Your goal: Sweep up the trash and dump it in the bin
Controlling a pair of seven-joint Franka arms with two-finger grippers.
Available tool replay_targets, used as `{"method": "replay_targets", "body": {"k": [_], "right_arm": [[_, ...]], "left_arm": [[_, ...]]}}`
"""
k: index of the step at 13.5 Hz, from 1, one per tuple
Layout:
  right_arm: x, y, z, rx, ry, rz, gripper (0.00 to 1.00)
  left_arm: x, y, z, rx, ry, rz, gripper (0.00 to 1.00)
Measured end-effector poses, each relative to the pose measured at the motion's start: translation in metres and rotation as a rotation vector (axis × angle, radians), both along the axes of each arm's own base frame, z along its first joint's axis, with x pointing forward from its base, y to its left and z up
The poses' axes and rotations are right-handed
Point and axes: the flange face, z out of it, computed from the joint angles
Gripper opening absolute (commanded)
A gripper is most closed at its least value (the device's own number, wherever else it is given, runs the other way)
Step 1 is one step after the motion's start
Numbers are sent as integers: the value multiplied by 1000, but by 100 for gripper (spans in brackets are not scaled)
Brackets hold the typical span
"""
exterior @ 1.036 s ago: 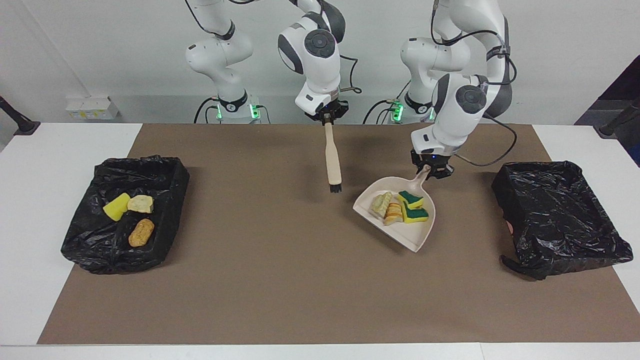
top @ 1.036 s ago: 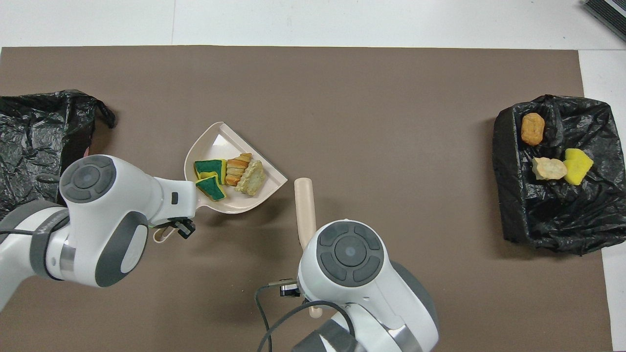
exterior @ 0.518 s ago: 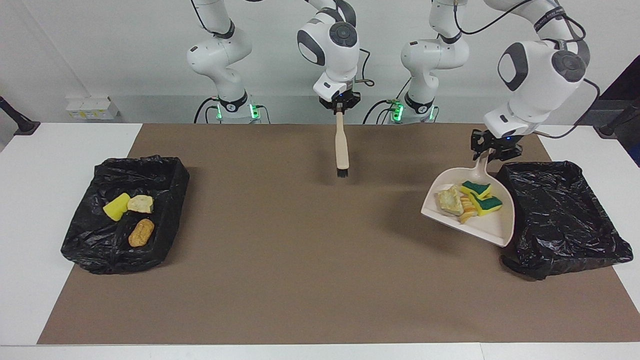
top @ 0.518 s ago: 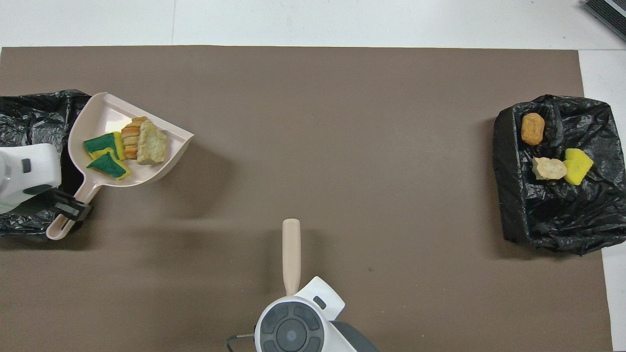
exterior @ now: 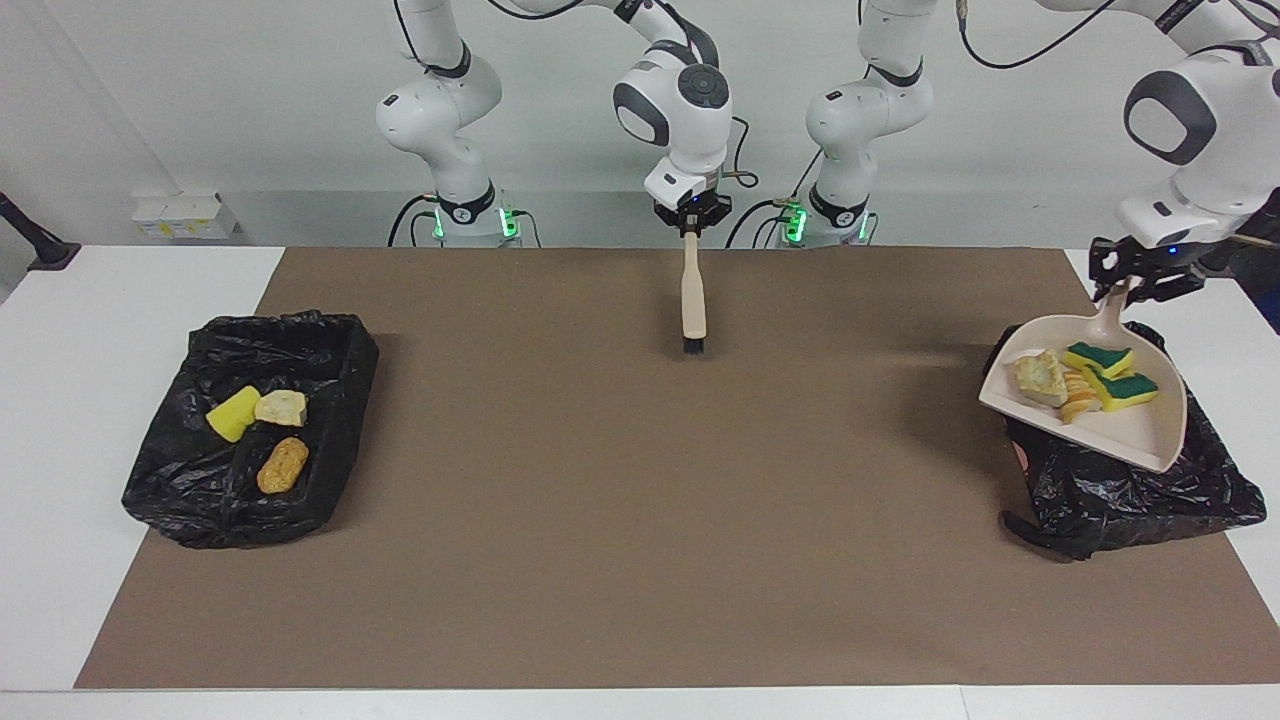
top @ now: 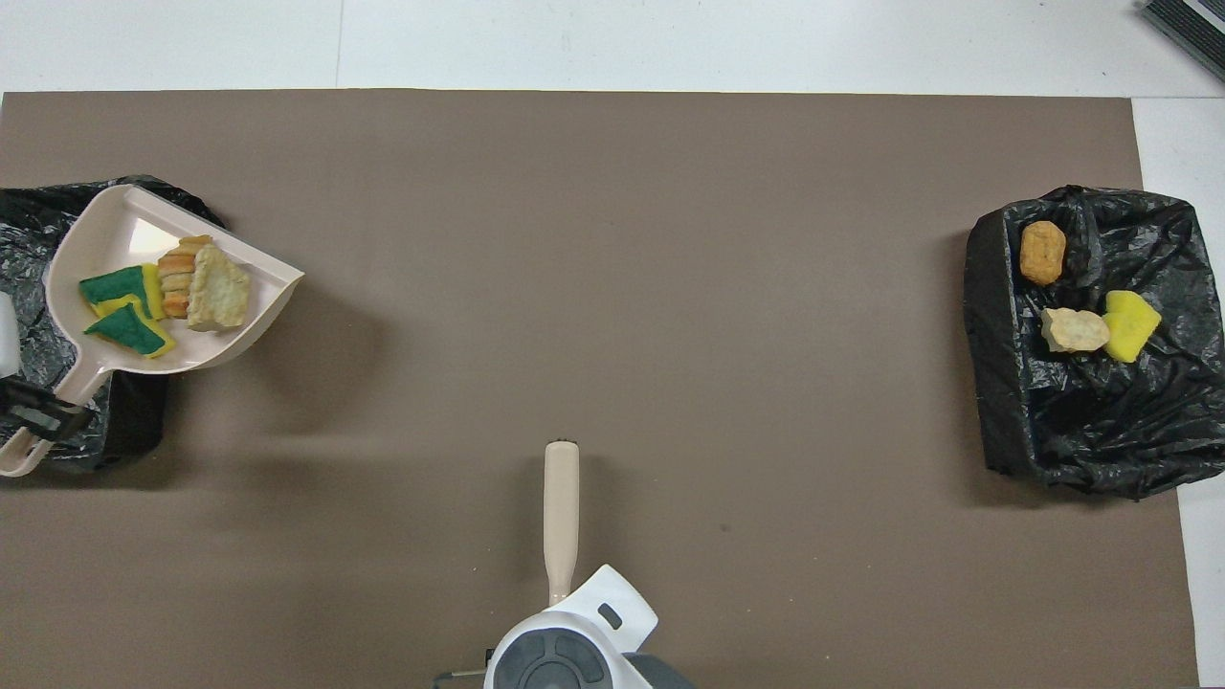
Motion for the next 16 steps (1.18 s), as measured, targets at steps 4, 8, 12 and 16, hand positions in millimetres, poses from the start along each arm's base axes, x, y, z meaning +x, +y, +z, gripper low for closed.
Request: {"method": "replay_targets", "body": {"k": [4,8,12,16], "right_arm": [[-15,-6,-25,-31,-20,37,0],[-14,-7,-25,-36,-27,42,20],[-8,-10,-26,-36,-27,36,38],[-4,-10,-24,-32,-29,30,60]], "left_arm": [[22,35,14,280,6,-170,0],[50,55,36,496,88,-332,0],[63,51,36,650,144,-440,0],[83,26,26,777,216,-554,0]]}}
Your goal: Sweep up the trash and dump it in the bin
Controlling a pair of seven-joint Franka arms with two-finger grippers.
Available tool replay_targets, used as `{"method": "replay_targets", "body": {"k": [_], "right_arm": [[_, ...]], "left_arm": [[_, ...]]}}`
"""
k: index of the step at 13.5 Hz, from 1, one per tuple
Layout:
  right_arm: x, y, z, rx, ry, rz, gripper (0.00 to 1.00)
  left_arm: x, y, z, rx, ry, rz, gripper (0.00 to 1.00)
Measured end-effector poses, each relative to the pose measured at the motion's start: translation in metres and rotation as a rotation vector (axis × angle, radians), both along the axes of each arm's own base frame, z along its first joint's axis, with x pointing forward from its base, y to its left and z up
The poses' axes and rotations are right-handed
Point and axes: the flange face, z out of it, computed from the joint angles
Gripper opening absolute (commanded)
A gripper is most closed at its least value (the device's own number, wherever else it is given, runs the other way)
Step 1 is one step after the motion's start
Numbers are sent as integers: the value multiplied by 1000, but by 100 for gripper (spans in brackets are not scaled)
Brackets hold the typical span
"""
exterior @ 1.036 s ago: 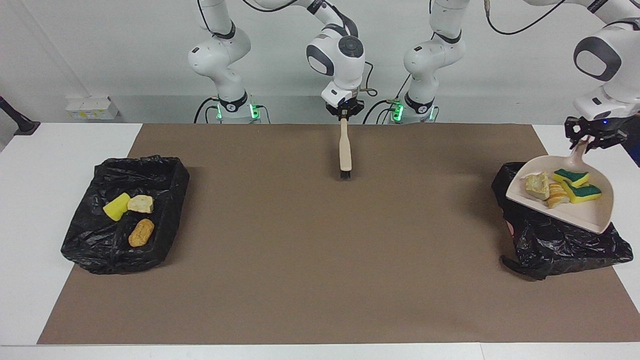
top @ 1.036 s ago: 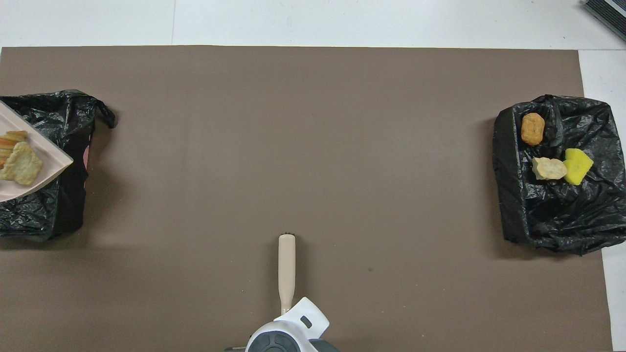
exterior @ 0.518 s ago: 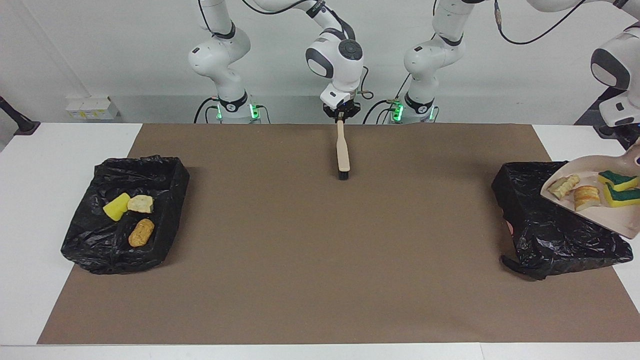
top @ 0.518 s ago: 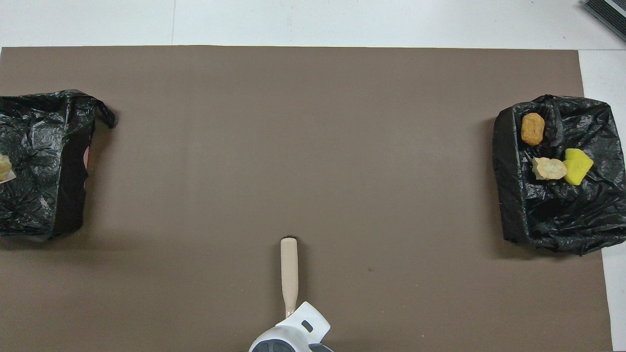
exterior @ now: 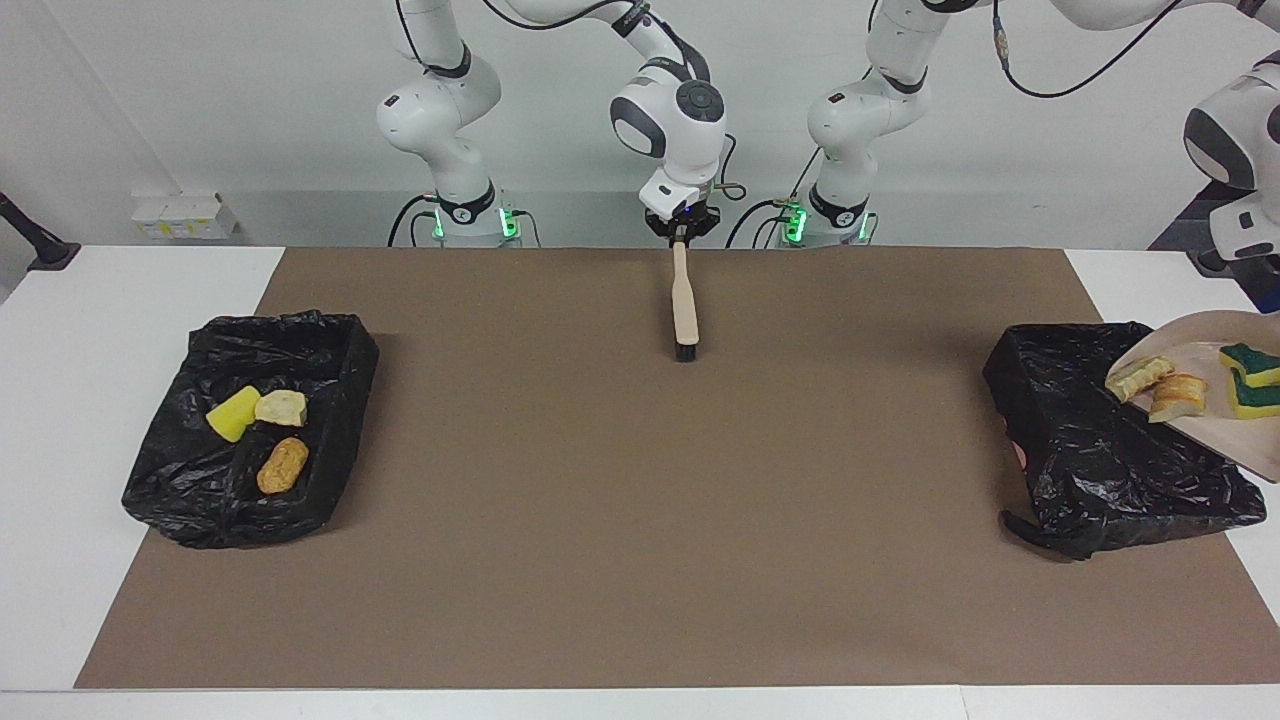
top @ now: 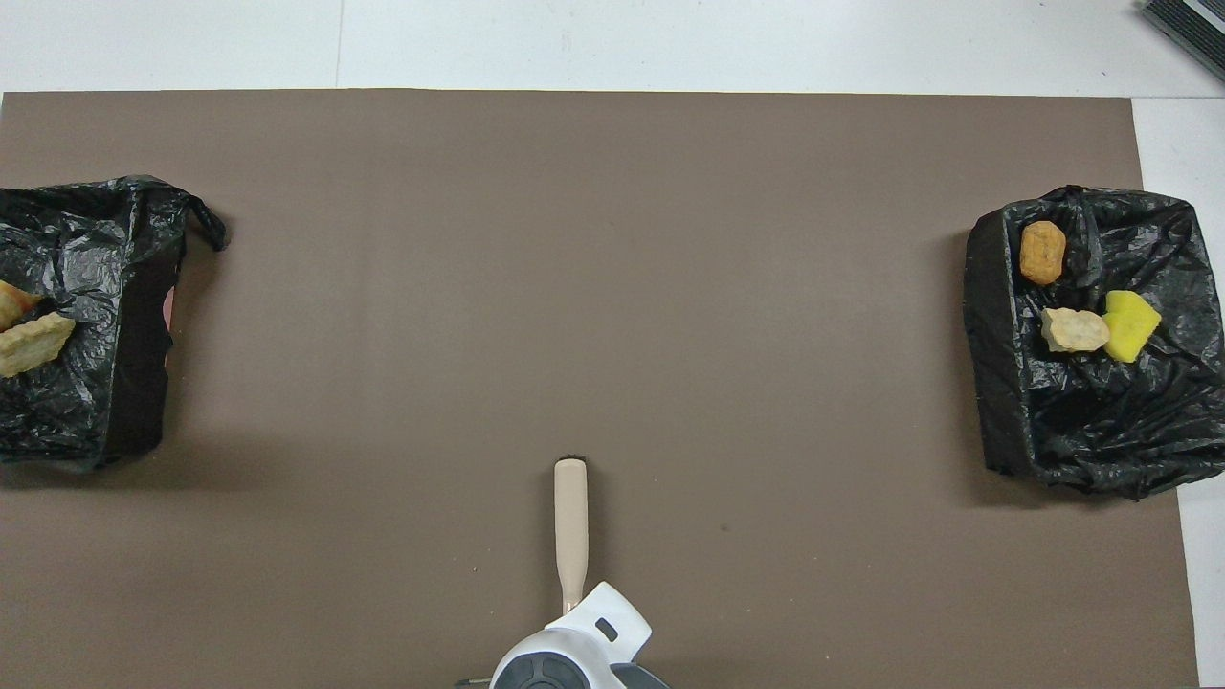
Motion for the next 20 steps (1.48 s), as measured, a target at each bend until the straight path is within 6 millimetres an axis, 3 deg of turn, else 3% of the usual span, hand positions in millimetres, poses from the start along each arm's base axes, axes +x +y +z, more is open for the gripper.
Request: {"method": "replay_targets", "body": {"k": [4,6,8,9,11,14,16,19,20], "right_arm": [[12,4,9,21,-12,-16,61],[37,-5,24,37,-23,-62,61],[71,-25,53,58,-42,-118,62],[89,-41,70,69,-54,-146,66],[122,-84,103,70,-54,-176,100],[165,-148,154,68,-37,-194,100],[198,-201,189,75,-47,-218,100],[235,-276,232,50,-139,-146,100],[241,-293,243,24,-172,-126,100]], "left_arm": [[17,-31,16,175,41,-94,0],[26,-46,26,207,40,-92,0],[36,-65,29,234,26,-101,0],[38,-71,28,238,17,-101,0],[39,-73,28,248,5,-95,0],[38,-70,32,256,8,-70,0],[39,-76,48,221,-32,-56,0],[34,-87,58,8,-49,32,0],[31,-92,63,-64,-58,62,0]]}}
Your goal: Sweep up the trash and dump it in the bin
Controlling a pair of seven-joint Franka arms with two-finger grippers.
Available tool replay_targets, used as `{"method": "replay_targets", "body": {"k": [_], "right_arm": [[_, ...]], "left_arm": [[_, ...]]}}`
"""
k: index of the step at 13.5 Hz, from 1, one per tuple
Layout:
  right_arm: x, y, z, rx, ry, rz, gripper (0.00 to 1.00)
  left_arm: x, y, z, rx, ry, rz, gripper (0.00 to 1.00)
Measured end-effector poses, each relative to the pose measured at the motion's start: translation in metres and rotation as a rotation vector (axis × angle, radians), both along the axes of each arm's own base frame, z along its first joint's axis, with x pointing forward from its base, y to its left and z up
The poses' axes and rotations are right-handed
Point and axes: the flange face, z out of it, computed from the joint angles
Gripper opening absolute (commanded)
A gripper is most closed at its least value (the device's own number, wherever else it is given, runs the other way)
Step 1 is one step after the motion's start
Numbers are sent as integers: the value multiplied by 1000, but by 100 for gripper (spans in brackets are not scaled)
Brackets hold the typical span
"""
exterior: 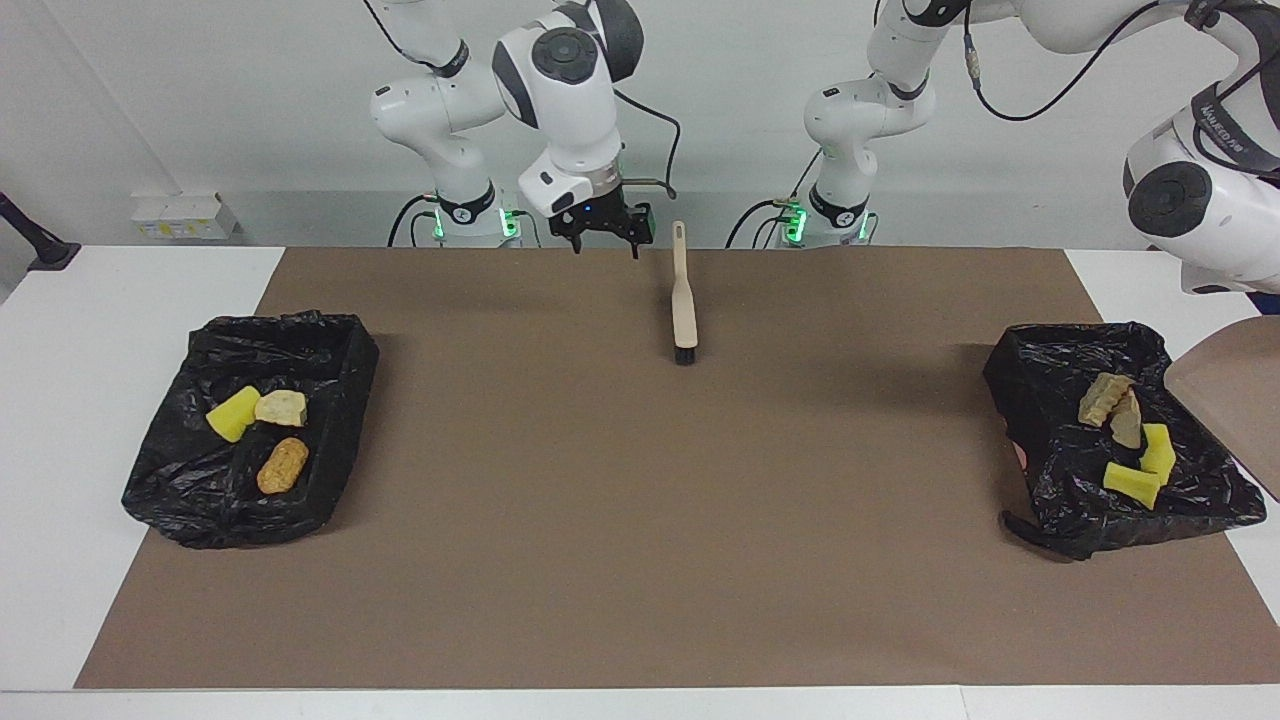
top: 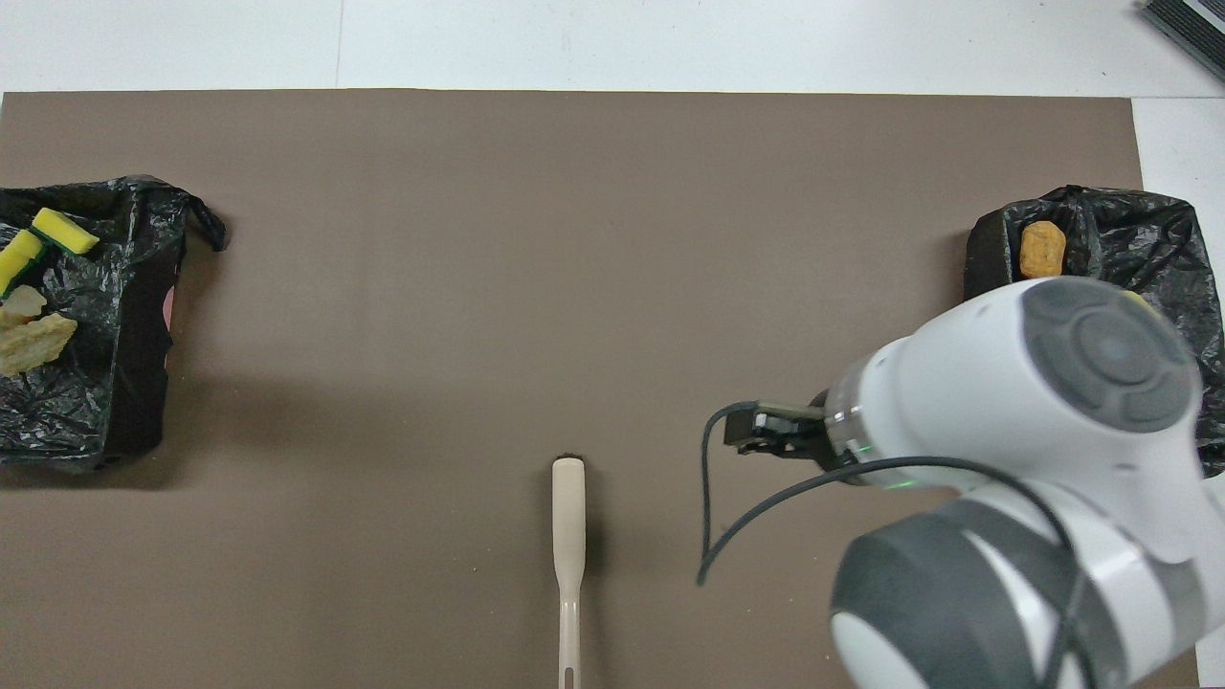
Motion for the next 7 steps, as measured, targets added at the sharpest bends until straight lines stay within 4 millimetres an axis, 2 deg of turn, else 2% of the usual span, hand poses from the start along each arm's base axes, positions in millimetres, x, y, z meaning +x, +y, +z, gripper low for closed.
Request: {"method": "replay_targets", "body": {"k": [2,4,5,7], "right_arm": [[7,-19,20,-39,-48,3,100],[10,-24,38,-43,-77,-4,100],[10,-27,50,-46,-87,-10,100],[12,-40,73,-53,-77,-34,100]], "left_arm": [[-5,-13,9,-161,-49,59,0],[-14,-24,15,-331,-166,189,0],[-19,-33,13,-414,-216,268,0],[-26,-64,2,-536,-286,401,0]]}}
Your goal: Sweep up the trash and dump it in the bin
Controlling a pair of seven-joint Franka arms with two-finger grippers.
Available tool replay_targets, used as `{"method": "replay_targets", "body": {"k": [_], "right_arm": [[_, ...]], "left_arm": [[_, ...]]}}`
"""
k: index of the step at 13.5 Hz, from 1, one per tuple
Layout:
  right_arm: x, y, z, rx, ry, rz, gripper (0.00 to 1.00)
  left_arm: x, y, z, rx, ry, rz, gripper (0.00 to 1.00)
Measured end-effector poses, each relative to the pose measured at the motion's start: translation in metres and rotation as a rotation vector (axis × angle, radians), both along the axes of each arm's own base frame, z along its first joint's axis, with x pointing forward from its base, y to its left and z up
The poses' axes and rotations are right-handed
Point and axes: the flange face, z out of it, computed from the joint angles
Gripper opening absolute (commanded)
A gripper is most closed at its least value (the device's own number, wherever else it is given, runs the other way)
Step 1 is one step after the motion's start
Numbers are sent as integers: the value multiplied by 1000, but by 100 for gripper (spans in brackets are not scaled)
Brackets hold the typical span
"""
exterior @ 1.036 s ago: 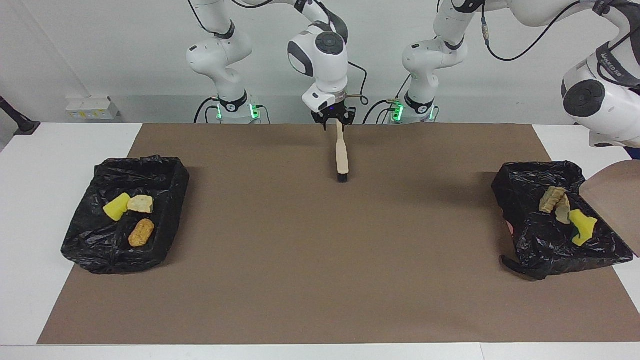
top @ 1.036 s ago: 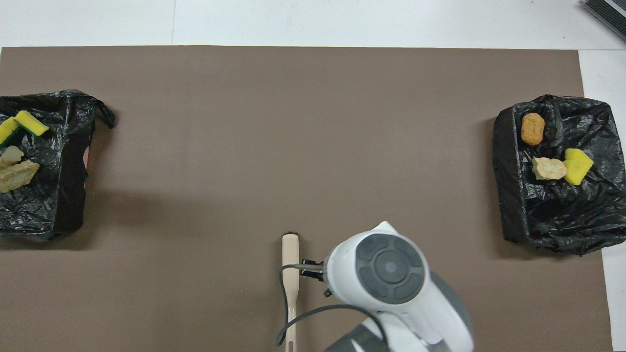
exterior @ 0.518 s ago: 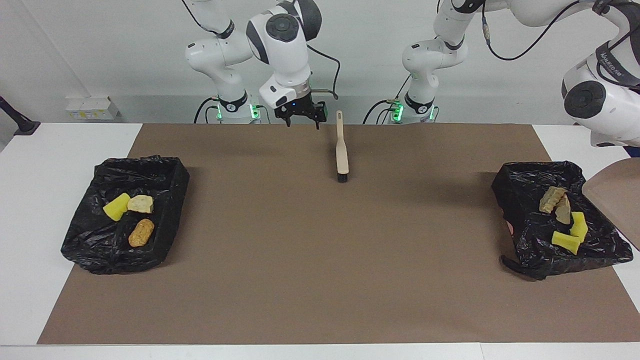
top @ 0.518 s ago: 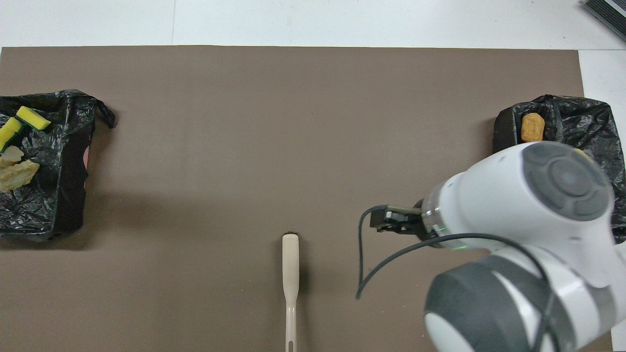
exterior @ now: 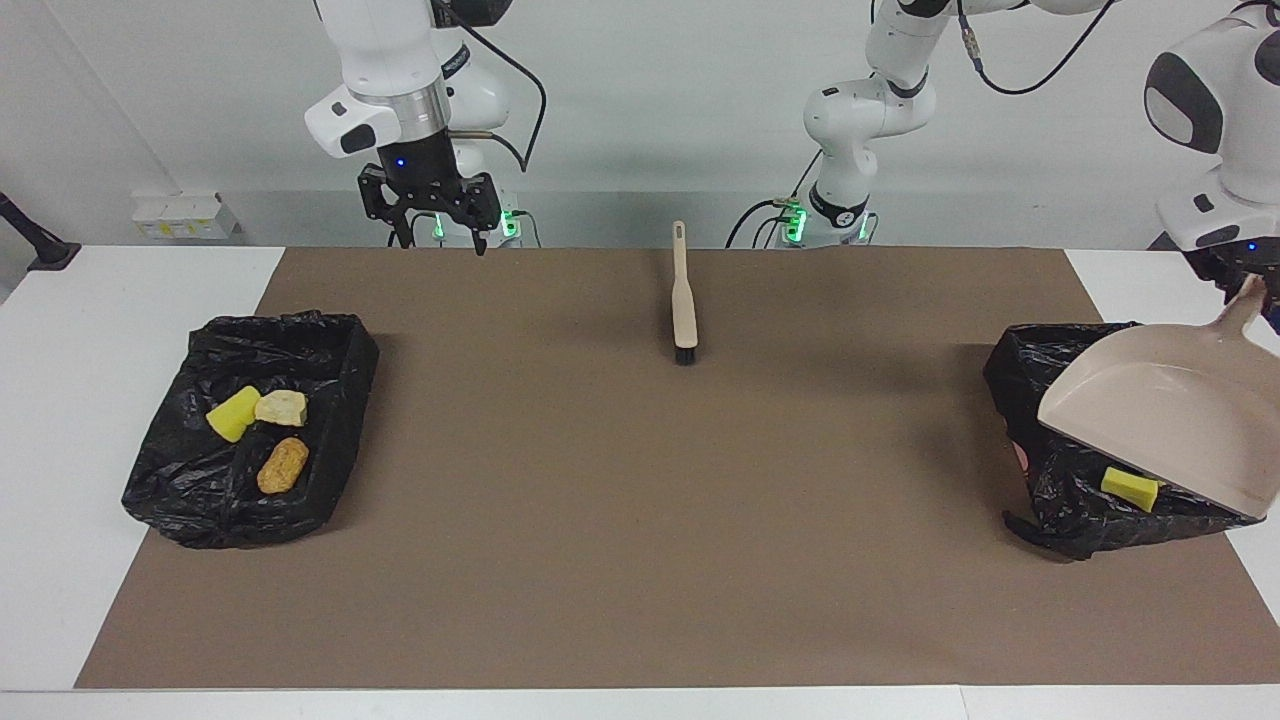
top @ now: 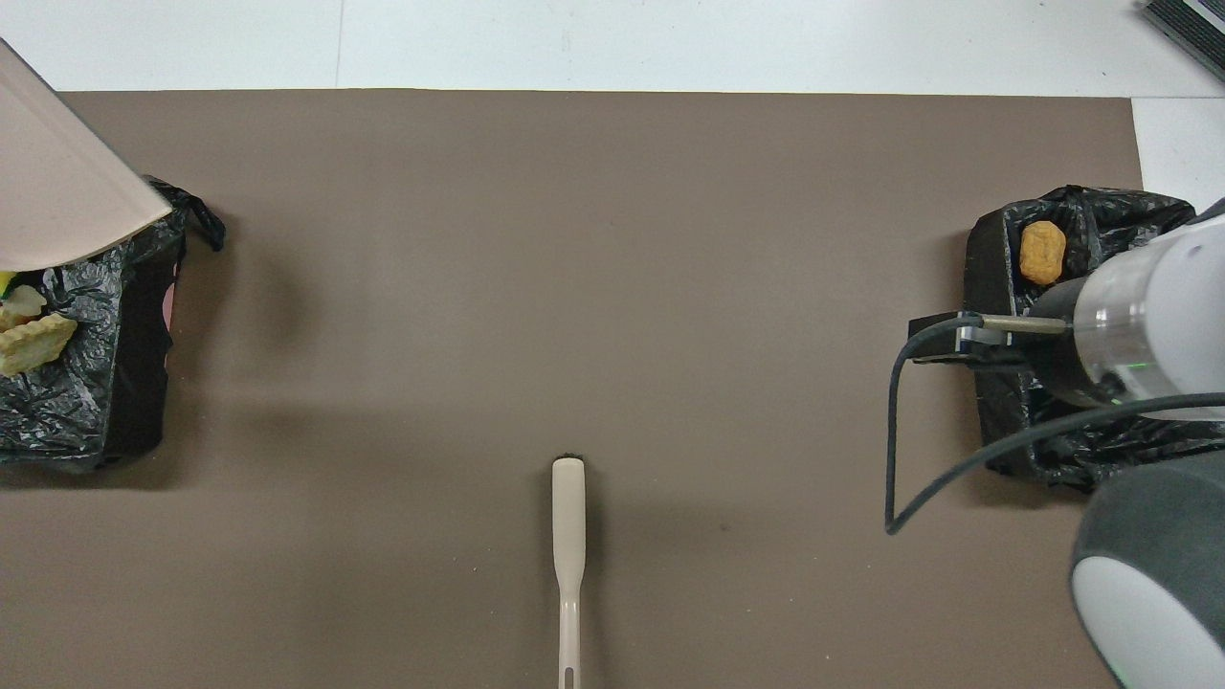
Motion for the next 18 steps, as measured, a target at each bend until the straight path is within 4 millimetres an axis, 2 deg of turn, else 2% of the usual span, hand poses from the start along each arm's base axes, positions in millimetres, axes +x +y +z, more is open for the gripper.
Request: {"method": "replay_targets", "body": {"k": [2,4,6,8,10,13,15,16,18], "right_arm": [[8,-9,15,-4,8,-17,100],[18,-13,22,-23,12,-23,100],[26,-15,19,-29,17,-1,100],[32,-25,16,-29,23,20,100],[36,-36,12,-29,25,21,100],[38,-38,9,-29,30,17,100],[38,-37,7,-28,34,18,100],[37,-37,4,-28,40,18,100],[33,-37,-2,-32,57,19,100]], "left_arm": [[-8,-48,-15,-107,-35,122,0],[-17,-106,-28,-204,-59,252,0],[-26,-179,-40,-235,-83,355,0],[-41,-249,-52,-271,-89,415,0],[-54,-309,-73,-344,-72,466,0],[-57,-371,-114,-458,-21,528,0],[-57,-420,-156,-525,5,566,0],[-61,-439,-174,-534,24,568,0],[-67,-459,-192,-534,40,558,0]]}}
